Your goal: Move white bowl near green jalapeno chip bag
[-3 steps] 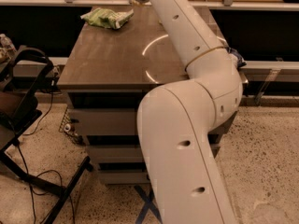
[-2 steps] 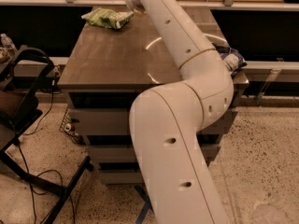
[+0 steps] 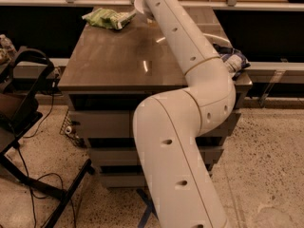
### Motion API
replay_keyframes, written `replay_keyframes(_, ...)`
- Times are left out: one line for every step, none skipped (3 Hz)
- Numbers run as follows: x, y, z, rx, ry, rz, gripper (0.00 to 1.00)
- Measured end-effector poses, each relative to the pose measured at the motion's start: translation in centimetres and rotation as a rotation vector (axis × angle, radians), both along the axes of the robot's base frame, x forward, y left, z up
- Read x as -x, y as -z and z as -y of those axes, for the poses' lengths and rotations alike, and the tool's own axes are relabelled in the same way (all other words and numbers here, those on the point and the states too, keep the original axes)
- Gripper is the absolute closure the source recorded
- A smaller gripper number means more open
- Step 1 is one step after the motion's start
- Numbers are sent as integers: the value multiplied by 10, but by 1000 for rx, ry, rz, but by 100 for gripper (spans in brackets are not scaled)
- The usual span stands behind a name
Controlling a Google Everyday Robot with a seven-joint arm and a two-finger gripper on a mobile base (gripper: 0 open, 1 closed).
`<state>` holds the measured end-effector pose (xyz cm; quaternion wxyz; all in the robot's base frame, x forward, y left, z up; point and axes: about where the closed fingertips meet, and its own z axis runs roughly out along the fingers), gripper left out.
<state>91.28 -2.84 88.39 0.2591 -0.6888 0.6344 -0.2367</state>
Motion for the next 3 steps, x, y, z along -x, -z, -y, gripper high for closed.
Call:
replay_keyframes(-1,7,-4,23,-51,-7,100)
replay_keyframes(0,12,-17,10,-105,-14,100)
replay_keyframes(-1,15,-24,-4,-136,-12,100)
